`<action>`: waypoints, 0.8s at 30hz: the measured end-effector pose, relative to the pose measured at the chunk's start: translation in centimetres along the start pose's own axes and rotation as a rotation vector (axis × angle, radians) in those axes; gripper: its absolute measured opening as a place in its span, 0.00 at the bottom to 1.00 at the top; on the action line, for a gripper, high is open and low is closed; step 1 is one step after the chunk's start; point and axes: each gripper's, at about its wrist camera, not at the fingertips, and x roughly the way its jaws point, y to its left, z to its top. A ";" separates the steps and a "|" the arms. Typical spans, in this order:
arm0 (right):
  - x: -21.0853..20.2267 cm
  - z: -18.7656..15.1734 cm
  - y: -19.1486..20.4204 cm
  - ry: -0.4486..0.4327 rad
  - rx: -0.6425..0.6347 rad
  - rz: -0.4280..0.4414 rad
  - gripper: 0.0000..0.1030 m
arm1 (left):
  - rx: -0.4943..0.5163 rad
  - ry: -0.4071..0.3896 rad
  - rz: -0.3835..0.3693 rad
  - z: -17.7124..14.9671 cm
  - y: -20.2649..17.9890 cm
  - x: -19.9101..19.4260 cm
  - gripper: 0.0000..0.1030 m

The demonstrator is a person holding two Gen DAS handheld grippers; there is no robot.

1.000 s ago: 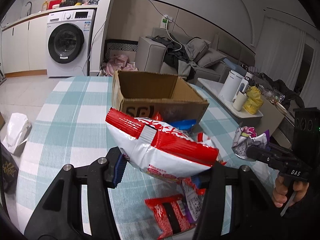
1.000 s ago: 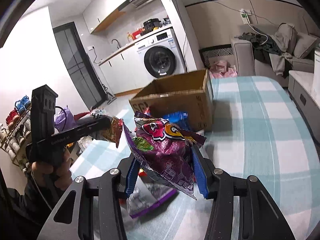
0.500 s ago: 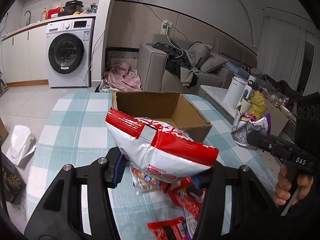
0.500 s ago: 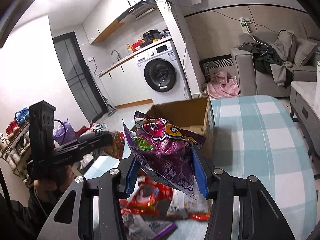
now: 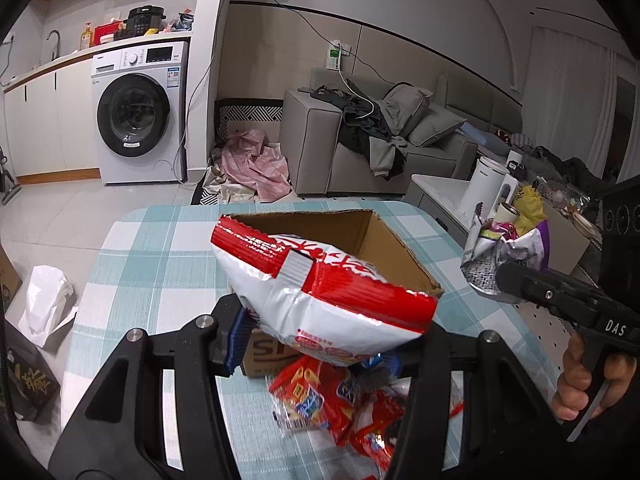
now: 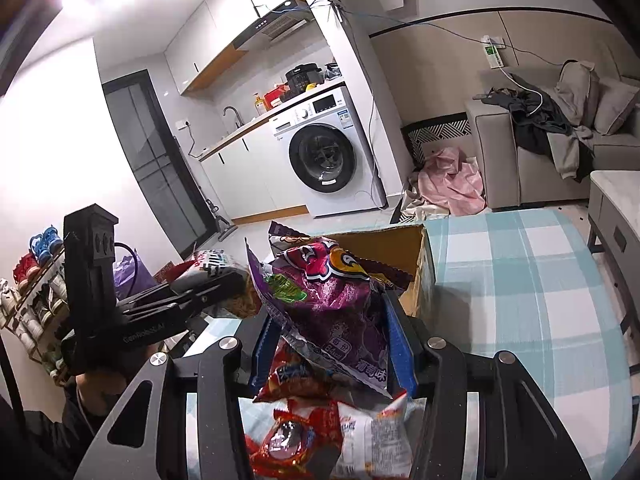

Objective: Organize snacks
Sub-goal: 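Lift both held bags and carry them over the cardboard box, then lower both bags into the box and open both tools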

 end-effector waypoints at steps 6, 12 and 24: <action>1.6 0.9 -0.5 0.019 0.009 -0.001 0.48 | 0.005 0.011 0.000 1.5 0.2 2.4 0.48; 3.6 1.2 -1.0 0.046 0.020 -0.007 0.48 | -0.005 0.027 -0.006 2.1 0.9 4.8 0.48; 7.4 1.5 -2.0 0.083 0.052 -0.011 0.48 | -0.007 0.055 -0.001 2.2 1.9 8.9 0.48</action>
